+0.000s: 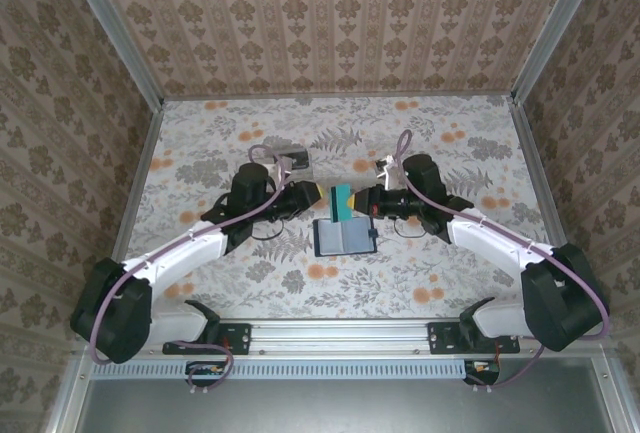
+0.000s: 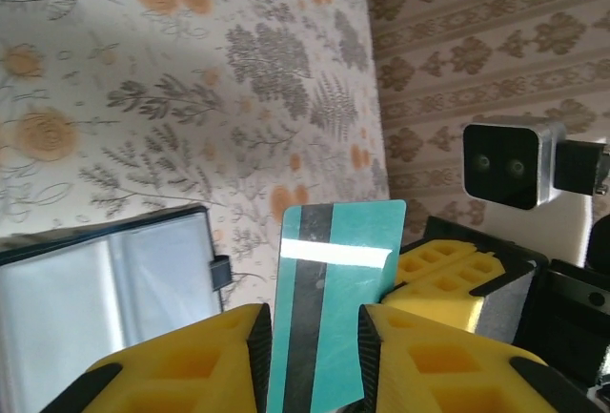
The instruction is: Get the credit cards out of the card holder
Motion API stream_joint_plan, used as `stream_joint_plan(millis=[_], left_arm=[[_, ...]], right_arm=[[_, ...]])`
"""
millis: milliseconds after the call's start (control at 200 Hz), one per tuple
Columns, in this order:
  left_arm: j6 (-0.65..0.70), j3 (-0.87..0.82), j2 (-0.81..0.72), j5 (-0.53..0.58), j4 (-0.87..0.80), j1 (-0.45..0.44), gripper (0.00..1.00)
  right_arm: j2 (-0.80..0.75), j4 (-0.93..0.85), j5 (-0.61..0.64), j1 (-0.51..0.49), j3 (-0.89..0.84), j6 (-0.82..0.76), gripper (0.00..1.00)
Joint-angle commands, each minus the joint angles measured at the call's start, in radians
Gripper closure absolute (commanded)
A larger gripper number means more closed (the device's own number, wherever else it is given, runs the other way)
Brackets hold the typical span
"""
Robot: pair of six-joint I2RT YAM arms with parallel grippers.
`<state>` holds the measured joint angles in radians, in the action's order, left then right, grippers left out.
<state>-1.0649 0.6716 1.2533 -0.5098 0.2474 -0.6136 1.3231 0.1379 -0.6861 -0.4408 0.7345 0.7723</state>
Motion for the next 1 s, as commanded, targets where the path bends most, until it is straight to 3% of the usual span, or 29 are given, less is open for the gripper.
stream_joint_plan(millis=[0,320,645,835,865,920,995], left_arm=[[-0.055,-0.021,0.017,-0.060,0.106,0.003,0.68],[-0.070,-0.032,0.026,-0.090,0.145,-0.002,0.71],[-0.063,-0.022,0.017,-0.120,0.171,-0.010,0.92],[-0.059,-0.009,0.005,-0.126,0.177,-0.012,1.00],[-0.058,-0.005,0.003,-0.125,0.178,-0.012,1.00],[-0.052,-0.001,-0.004,-0.124,0.171,-0.012,1.00],[-0.028,0.012,-0.016,-0.121,0.129,-0.008,1.00]], right_arm=[[-0.016,0.120,-0.072,0.006,0.017,0.067,1.00],[0.004,0.182,-0.103,0.007,0.009,0.104,1.00],[0.020,0.198,-0.113,0.007,-0.001,0.108,1.00],[0.036,0.185,-0.117,0.007,0.002,0.095,1.00],[0.039,0.181,-0.118,0.006,0.003,0.093,0.91],[0.044,0.167,-0.114,0.008,0.006,0.088,0.59],[0.045,0.146,-0.103,0.015,0.011,0.079,0.36]])
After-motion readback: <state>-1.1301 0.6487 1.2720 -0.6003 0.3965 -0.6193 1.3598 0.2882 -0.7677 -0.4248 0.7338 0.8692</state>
